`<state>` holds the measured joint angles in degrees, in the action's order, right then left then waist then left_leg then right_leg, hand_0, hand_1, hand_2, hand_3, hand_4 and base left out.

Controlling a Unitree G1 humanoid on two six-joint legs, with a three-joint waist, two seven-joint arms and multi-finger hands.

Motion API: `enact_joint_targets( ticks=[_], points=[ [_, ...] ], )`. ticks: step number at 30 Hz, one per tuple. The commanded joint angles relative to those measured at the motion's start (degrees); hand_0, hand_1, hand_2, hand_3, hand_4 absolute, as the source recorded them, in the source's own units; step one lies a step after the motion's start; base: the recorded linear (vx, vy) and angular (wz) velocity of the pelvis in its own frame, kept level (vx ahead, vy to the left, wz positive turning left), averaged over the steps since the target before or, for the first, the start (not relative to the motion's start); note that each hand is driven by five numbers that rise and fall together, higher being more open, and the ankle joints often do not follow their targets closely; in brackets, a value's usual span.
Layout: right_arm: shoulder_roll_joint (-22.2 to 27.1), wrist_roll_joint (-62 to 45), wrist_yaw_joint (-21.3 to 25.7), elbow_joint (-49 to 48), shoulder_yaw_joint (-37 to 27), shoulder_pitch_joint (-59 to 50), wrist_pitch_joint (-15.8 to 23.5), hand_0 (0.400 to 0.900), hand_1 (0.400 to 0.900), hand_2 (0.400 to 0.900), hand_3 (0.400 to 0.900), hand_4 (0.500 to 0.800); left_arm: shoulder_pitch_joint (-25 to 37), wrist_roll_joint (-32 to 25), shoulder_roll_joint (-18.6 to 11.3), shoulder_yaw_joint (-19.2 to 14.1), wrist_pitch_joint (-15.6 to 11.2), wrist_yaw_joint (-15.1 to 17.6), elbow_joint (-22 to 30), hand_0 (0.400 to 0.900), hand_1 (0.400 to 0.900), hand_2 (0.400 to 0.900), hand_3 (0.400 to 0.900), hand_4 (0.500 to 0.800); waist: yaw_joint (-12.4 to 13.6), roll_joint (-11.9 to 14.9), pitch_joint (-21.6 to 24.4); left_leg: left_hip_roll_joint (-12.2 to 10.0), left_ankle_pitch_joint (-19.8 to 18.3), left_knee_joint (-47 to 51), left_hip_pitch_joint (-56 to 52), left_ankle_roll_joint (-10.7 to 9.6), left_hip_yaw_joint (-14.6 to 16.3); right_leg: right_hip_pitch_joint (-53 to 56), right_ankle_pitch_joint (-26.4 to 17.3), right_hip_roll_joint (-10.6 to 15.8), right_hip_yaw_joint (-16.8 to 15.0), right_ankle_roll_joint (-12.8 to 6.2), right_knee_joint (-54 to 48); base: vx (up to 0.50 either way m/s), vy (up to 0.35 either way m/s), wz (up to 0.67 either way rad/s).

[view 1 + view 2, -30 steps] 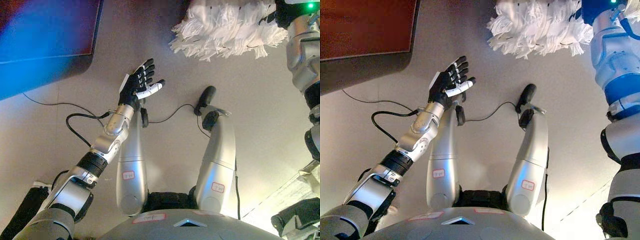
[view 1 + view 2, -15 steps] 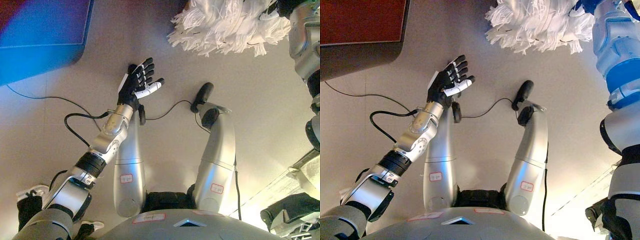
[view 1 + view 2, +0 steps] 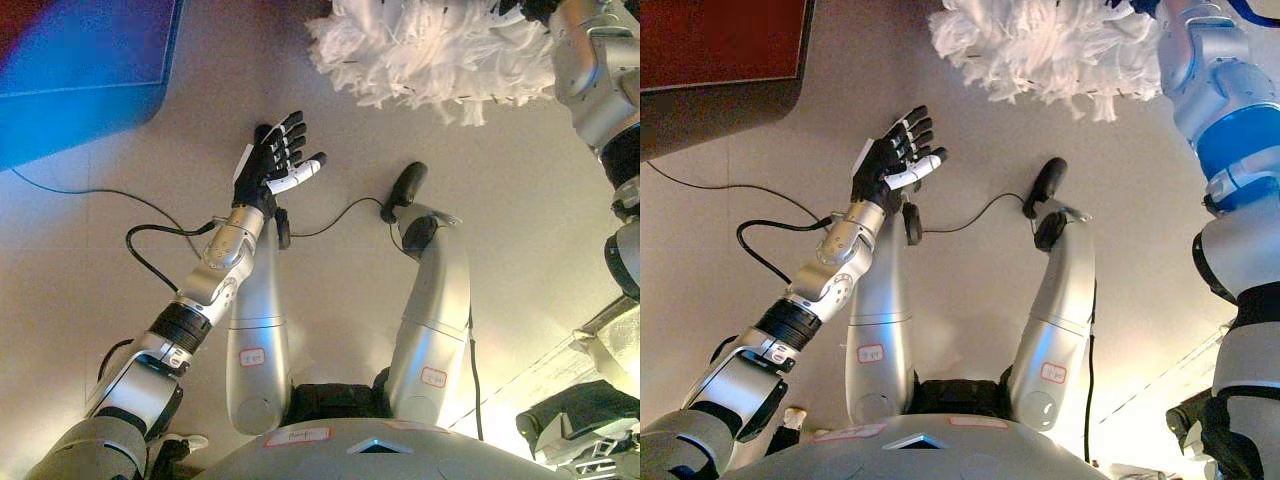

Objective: Pick up the pillow and put it on the sofa.

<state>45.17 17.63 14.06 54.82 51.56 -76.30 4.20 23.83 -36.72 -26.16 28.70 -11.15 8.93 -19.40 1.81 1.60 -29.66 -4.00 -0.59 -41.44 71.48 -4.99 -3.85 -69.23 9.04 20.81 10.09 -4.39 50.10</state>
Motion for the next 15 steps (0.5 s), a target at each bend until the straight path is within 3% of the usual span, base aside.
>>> enact_joint_targets(
  ticks=[1,15],
  points=[
    [6.3,-3.2,5.1,-6.4,-2.3,-6.3,0.9,0.4,0.4,0.4,0.4,0.5,-3.1,2.4,0.5,-2.4,-2.4,1.3,3.0,0.9,0.9,0.9,0.9,0.8,0.7,0.2,1.6,-3.2,-7.1,-0.8,-6.1,-5.4,-4.0,3.0,-1.7,-0.3,-3.3,-5.76,-2.8,0.0,0.007,-0.06],
    [10.6,0.8,8.6,-24.0,-13.6,1.7,0.0,0.4,0.4,0.4,0.4,0.5,-2.3,10.3,2.3,-6.6,-0.5,5.1,-6.6,0.9,0.9,0.9,0.9,0.8,-2.0,0.0,1.6,-3.8,-2.8,8.6,-18.5,-4.6,-0.2,15.1,-8.0,-0.9,-3.6,-6.44,-14.0,-0.03,0.032,-0.1]
  ],
)
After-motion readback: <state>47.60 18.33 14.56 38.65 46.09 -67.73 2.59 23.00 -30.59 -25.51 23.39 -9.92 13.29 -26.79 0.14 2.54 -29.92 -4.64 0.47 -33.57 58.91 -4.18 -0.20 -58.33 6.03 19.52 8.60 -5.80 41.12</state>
